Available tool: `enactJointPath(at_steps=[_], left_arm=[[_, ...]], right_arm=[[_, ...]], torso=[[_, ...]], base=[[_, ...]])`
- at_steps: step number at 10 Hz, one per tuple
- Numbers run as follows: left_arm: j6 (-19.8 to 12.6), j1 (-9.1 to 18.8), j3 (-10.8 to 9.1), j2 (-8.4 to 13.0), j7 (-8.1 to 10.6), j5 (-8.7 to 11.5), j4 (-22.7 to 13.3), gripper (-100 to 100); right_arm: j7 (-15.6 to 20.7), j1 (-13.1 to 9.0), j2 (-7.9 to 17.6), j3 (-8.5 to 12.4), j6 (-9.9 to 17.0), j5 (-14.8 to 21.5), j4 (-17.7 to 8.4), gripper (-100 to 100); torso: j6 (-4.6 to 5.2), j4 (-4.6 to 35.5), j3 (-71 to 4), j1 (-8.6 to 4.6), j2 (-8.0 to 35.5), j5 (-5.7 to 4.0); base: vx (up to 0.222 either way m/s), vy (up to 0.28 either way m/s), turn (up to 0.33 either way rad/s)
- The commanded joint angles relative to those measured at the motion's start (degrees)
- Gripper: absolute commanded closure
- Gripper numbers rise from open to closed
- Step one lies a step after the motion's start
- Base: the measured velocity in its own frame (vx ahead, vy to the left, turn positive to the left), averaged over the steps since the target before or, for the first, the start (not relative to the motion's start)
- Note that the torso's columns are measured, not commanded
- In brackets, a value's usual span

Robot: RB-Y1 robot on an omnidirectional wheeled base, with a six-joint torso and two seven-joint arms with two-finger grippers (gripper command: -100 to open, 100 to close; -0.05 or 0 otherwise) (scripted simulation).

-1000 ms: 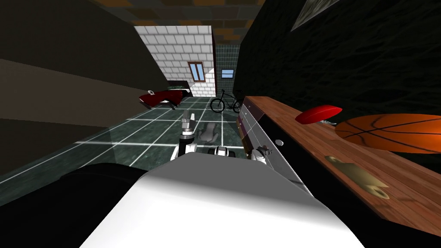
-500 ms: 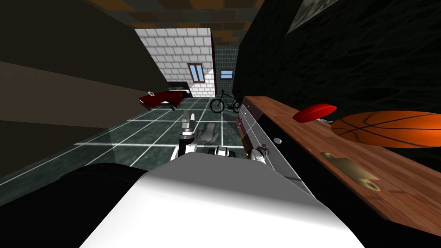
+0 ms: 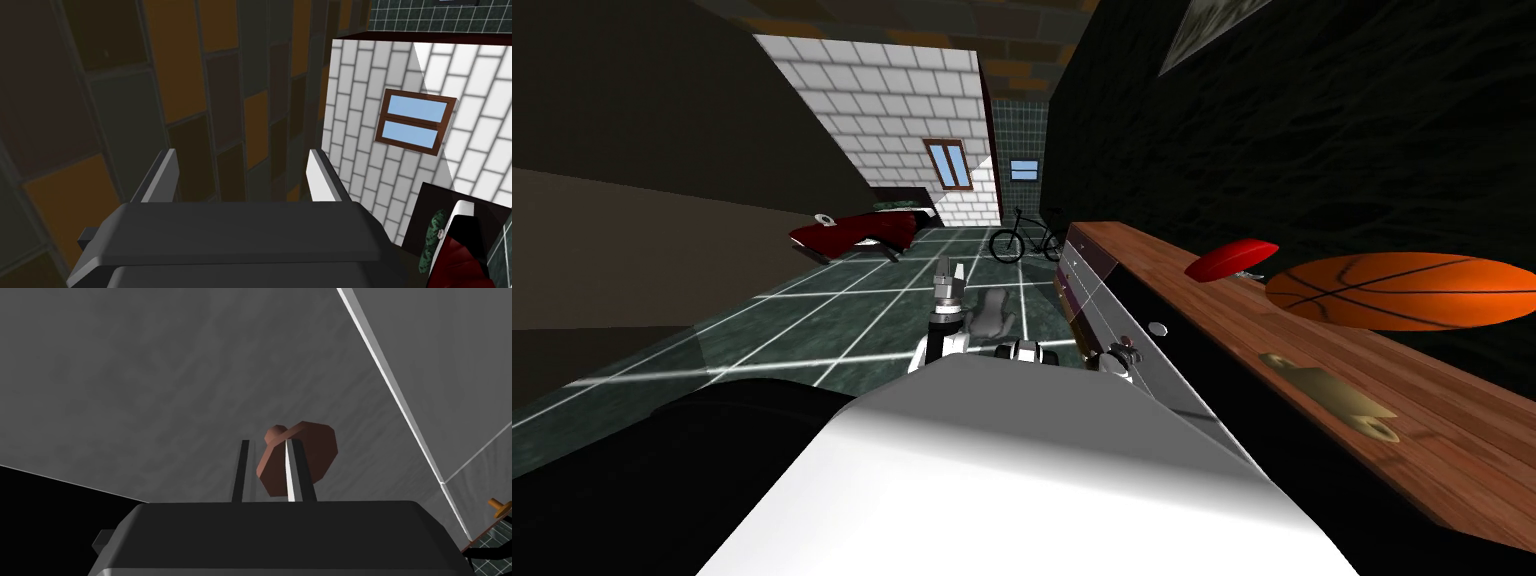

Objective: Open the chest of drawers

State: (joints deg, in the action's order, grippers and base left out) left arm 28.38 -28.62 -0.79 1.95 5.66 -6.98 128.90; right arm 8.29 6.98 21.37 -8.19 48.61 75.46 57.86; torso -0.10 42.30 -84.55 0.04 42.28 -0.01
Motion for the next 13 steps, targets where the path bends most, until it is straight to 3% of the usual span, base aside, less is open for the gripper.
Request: enactJointPath(at_steps=[1, 6, 7, 8, 13], left_arm=[[0.00, 0.00, 0.00, 0.00, 0.00, 0.00, 0.00, 0], [-0.01, 0.04, 0.02, -0.01, 0.00, 0.00, 0.00, 0], [-0.01, 0.03, 0.02, -0.01, 0.00, 0.00, 0.00, 0], [0.00, 0.02, 0.01, 0.00, 0.00, 0.00, 0.00, 0], [0.00, 0.01, 0.00, 0.00, 0.00, 0.00, 0.00, 0]], right_arm=[[-0.43, 2.75, 0.84, -1.22, -1.48, 0.90, 3.16, 100], [1.47, -0.99, -0.14, -0.61, -0.68, -0.21, 0.80, 100], [1.16, -0.36, 0.08, -0.51, -0.60, -0.18, 0.72, 100], [2.06, -1.36, 0.20, -0.36, -1.17, -1.91, 0.72, -100], [5.15, -4.65, 1.01, 0.28, -2.80, -7.66, 1.44, -100]], torso=[[0.00, -0.02, -0.01, 0.00, -0.01, -0.02], [-0.19, 0.03, 0.05, 0.07, 0.00, -0.07], [-0.19, 0.03, -0.09, 0.00, -0.22, 0.00], [-0.03, -0.03, -0.21, -0.26, -0.34, 0.03], [0.09, 0.00, 0.02, -0.01, 0.05, 0.02]], base=[[0.082, 0.073, -0.174], [-0.067, 0.116, 0.037], [-0.038, 0.074, -0.001], [-0.001, 0.030, -0.101], [0.024, 0.038, -0.102]])
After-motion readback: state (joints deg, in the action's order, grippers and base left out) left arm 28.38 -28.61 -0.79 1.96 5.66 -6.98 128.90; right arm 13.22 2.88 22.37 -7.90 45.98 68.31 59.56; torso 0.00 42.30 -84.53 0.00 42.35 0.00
